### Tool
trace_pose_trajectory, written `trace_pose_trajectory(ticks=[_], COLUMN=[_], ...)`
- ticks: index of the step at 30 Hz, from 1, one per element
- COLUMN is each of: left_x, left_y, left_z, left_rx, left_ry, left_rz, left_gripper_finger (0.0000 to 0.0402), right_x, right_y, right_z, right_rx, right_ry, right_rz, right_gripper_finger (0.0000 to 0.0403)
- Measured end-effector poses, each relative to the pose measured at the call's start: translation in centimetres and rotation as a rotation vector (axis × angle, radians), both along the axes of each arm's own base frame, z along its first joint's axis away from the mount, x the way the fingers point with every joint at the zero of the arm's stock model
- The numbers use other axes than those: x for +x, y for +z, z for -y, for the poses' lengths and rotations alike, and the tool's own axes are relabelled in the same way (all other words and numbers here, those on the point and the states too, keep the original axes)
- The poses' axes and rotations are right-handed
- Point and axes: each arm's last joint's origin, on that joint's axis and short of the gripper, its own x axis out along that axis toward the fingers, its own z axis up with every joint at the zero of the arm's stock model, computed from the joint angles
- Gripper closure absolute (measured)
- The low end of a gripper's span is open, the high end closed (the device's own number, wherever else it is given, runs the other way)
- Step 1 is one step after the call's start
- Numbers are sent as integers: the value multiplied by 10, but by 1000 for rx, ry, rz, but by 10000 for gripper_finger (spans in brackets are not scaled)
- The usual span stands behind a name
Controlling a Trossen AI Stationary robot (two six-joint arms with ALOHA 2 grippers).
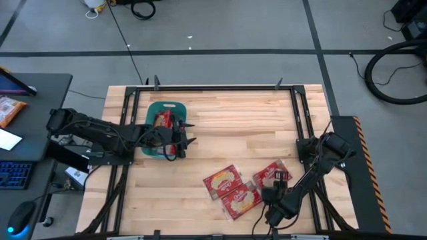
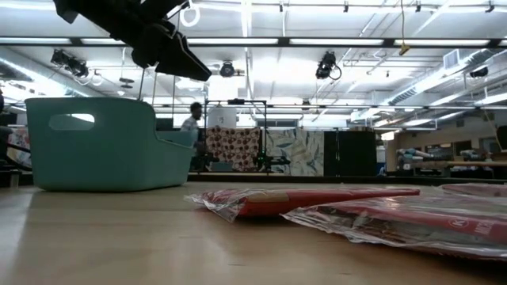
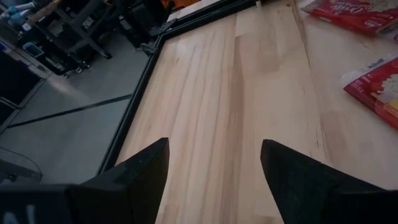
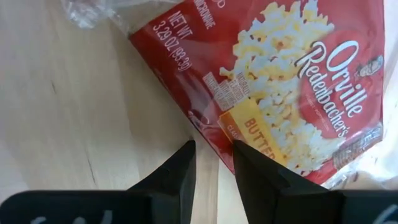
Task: Sort popcorn bags into baskets
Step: Put the red popcorn bag into the green bin
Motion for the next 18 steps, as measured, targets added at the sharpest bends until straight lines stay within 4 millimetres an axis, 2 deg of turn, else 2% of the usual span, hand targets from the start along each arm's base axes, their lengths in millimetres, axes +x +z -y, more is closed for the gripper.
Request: trace_pose_trajectory(ticks=[4, 10, 14, 18], left_x=[0, 0, 1, 2], left_y=[0, 0, -1, -1], left_z=[0, 0, 2, 6], left_rx=[-3, -4, -53, -122], left_ry=[-6, -9, -77, -194], left_rz=[0, 0, 0, -2], left_gripper_finger=[143, 143, 143, 143], right_x=[1, 1, 5, 9], right_y=[-2, 0, 8, 27], right_z=[0, 1, 1, 5], right_rx=[-7, -15, -33, -82], right_ry=[7, 8, 6, 40], right_rz=[0, 23, 14, -14], right_gripper_finger=[308, 390, 389, 396])
